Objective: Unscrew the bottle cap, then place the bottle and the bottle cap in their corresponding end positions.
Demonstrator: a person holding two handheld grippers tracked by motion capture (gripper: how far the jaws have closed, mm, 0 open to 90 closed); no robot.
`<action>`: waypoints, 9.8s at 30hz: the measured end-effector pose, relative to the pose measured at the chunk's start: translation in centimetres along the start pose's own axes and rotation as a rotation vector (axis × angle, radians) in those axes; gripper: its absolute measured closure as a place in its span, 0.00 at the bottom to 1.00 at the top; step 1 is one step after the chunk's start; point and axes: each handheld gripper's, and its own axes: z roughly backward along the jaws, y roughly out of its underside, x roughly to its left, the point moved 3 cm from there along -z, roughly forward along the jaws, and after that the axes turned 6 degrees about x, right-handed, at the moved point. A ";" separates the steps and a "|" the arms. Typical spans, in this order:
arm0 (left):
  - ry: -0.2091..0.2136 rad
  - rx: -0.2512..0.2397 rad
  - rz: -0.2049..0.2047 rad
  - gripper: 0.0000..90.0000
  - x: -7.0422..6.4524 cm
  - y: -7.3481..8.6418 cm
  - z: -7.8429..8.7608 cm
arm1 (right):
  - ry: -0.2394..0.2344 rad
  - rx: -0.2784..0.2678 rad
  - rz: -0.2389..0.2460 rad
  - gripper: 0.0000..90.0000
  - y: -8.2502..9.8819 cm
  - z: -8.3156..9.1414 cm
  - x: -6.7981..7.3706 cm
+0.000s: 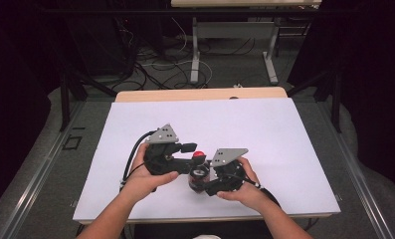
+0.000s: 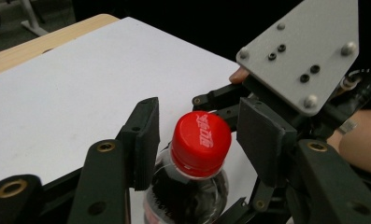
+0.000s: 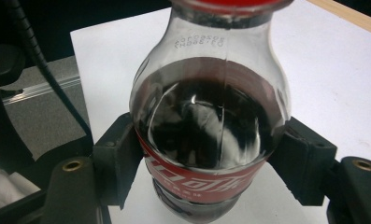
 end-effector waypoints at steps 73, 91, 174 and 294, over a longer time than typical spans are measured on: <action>0.021 -0.012 -0.003 0.60 0.1 -0.3 -0.4 | 0.018 -0.001 -0.008 0.34 -0.1 -0.1 0.2; -0.076 -0.022 0.031 0.63 -1.2 -0.8 -1.2 | 0.039 -0.003 -0.015 0.34 0.0 -0.2 0.0; -0.125 -0.018 0.158 0.68 3.3 0.3 0.6 | 0.101 0.009 -0.063 0.34 0.7 -0.4 -1.7; -0.263 -0.031 0.391 0.68 8.9 7.9 0.8 | 0.399 0.056 -0.363 0.19 1.8 -8.4 -13.6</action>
